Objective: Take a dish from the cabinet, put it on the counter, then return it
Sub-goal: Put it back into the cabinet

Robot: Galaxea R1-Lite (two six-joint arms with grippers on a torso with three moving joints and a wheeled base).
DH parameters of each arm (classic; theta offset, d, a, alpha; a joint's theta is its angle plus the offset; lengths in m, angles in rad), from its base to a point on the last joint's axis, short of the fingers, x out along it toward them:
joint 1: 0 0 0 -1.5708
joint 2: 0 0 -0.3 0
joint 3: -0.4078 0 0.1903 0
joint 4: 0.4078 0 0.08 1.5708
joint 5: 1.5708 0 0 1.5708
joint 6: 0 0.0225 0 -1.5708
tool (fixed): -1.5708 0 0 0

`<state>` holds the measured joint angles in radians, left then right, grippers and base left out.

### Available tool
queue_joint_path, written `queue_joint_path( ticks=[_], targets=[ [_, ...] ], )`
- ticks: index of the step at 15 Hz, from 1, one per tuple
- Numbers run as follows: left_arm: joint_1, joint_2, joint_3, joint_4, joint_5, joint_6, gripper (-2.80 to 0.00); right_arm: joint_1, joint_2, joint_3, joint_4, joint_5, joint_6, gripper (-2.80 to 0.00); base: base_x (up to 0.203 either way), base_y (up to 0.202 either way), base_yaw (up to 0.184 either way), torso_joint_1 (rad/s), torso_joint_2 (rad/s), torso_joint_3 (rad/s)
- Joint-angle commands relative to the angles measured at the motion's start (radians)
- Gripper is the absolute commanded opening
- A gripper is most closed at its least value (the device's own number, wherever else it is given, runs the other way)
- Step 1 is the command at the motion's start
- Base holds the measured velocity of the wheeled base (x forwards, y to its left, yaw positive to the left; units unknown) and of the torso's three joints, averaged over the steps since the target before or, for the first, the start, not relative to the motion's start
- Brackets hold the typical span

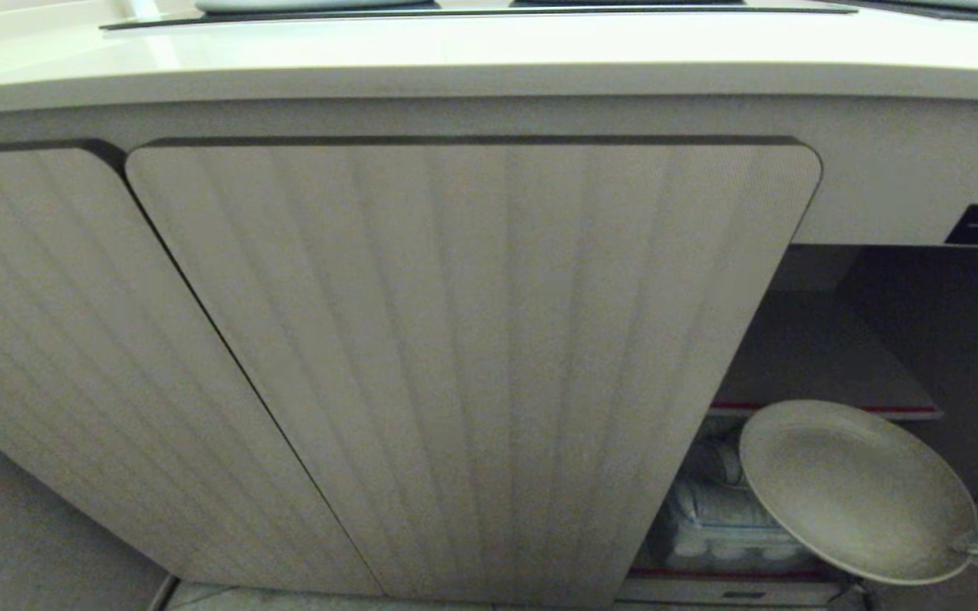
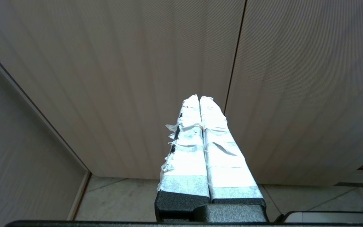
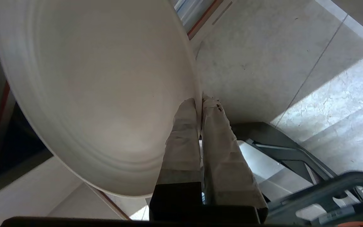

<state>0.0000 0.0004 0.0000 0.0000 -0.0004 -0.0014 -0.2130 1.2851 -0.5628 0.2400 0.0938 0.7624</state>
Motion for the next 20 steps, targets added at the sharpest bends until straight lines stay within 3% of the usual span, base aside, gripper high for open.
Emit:
queue_joint_path(
  ticks=[1,10,20],
  targets=[
    [0.000,0.000,0.000,0.000,0.000,0.000,-2.80,0.000,0.057,-0.001,-0.017,0.000,0.004,-2.80,0.000,0.000,0.000,0.000,0.00,0.000],
    [0.000,0.000,0.000,0.000,0.000,0.000,-2.80,0.001,0.243,-0.145,-0.050,0.004,0.052,-2.80,0.000,0.000,0.000,0.000,0.00,0.000],
    [0.000,0.000,0.000,0.000,0.000,0.000,-2.80,0.004,0.319,-0.168,-0.138,0.003,0.047,-2.80,0.000,0.000,0.000,0.000,0.00,0.000]
  ],
)
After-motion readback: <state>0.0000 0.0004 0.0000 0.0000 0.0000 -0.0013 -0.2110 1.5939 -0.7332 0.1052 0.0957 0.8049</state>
